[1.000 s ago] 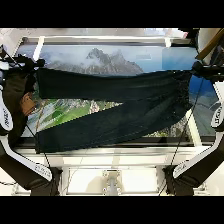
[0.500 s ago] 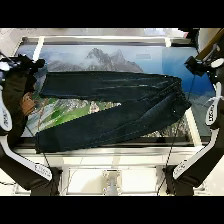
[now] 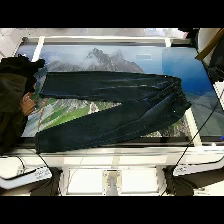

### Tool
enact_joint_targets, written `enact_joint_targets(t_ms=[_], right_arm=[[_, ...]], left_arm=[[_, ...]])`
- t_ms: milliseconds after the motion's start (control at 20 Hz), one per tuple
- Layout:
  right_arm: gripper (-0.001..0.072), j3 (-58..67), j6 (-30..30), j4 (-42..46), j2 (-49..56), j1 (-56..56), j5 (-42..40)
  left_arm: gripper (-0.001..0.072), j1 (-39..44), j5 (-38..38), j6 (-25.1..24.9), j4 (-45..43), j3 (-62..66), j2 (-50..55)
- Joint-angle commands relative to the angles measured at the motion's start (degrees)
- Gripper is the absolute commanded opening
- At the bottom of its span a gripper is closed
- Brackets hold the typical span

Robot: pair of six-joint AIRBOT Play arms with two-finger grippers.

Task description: Fold the clothes and pants, and hang the long-sleeved shirts on hangers.

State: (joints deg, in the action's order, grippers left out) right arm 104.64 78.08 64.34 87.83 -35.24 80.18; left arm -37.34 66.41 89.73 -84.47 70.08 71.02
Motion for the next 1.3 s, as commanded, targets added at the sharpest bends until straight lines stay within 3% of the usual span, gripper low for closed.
enact_joint_targets(t_ms=[0, 200, 250, 400, 500, 600, 850, 1250], right_arm=[[0.0383, -9.79, -2.16, -0.13, -9.46, -1.25, 3.65], [0.0382, -12.46, -1.25, -4.66, -12.41, -1.16, 4.26], [0.0382, -12.46, -1.25, -5.64, -12.74, -1.16, 4.24], [0.0382, -12.46, -1.27, -6.05, -13.31, -1.16, 4.26], [0.0382, -12.46, -1.25, -6.05, -13.31, -1.16, 4.22], [0.0382, -12.46, -1.25, -6.08, -13.33, -1.16, 4.35], [0.0382, -12.46, -1.25, -6.05, -13.33, -1.16, 4.76], [0.0382, -12.46, -0.59, -6.10, -13.33, -1.16, 4.92]], left_arm=[[0.0467, -9.99, -2.91, -3.98, 6.54, -23.91, -11.37], [0.0477, -24.24, 4.42, -26.95, 25.62, -33.07, -10.25], [0.0524, -27.67, 6.93, -32.04, 28.55, -33.20, -9.14], [0.0556, -33.92, 11.93, -40.17, 34.12, -33.20, -4.11], [0.0557, -33.46, 15.43, -40.30, 33.33, -33.29, 0.83], [0.0557, -32.63, 19.82, -43.47, 33.00, -33.33, 5.60], [0.0557, -32.65, 18.99, -43.23, 22.03, -33.09, 8.04], [0.0556, -32.63, 18.69, -42.58, 24.46, -26.27, 7.82]])
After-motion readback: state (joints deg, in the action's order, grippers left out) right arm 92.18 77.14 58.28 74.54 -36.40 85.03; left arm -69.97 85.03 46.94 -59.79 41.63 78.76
